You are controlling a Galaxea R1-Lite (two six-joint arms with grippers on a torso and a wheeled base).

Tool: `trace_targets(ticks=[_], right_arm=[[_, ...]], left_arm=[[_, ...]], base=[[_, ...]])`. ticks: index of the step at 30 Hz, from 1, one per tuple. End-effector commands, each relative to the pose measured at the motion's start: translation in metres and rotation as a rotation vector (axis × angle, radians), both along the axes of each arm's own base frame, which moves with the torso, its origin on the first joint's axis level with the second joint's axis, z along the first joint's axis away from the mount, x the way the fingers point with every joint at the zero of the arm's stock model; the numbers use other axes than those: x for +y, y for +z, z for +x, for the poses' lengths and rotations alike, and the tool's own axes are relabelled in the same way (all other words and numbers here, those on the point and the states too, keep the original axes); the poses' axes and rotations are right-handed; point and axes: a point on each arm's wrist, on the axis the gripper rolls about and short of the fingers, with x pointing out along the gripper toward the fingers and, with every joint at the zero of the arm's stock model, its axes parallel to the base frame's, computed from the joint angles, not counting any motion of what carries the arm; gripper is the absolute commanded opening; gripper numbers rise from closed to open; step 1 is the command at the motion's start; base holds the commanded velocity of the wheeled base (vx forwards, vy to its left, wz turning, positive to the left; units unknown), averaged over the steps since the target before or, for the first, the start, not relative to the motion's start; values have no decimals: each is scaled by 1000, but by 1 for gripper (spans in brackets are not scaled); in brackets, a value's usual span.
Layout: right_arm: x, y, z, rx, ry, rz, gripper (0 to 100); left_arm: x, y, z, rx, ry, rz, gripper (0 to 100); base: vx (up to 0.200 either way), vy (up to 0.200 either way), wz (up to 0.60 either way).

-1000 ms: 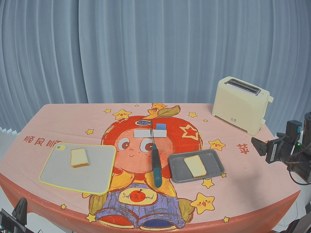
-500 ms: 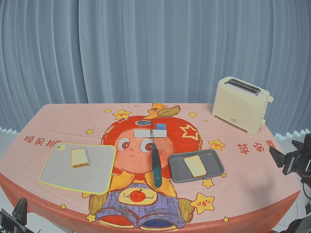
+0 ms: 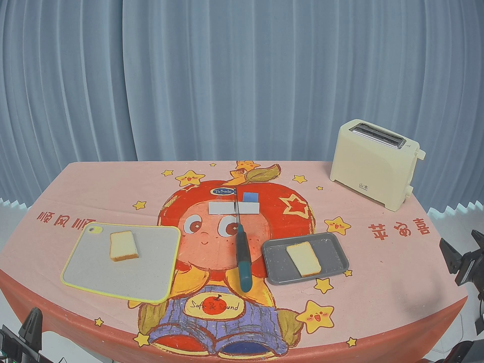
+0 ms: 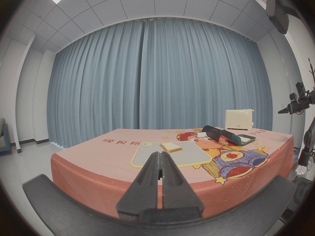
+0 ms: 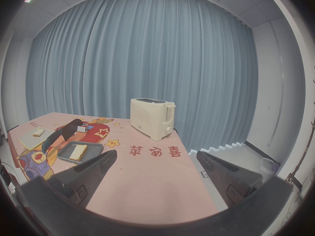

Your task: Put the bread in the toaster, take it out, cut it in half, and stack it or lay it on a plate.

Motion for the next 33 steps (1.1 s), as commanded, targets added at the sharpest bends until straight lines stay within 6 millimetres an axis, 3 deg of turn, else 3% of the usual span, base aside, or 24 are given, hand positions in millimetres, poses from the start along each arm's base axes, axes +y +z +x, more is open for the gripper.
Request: trace_targets(ticks=[1, 16, 33], right_arm=[[-6, -5, -13, -31, -6, 5, 100], [-15, -17, -29, -61, -46, -15, 100], [-17, -20, -33, -66, -52, -32, 100]], left_arm=[[0, -5, 1, 7, 0, -1, 0], [0, -5, 1, 9, 0, 1, 0], [0, -5, 1, 7, 0, -1, 0]], base=[[0, 0, 0], [0, 0, 0], [0, 0, 0]])
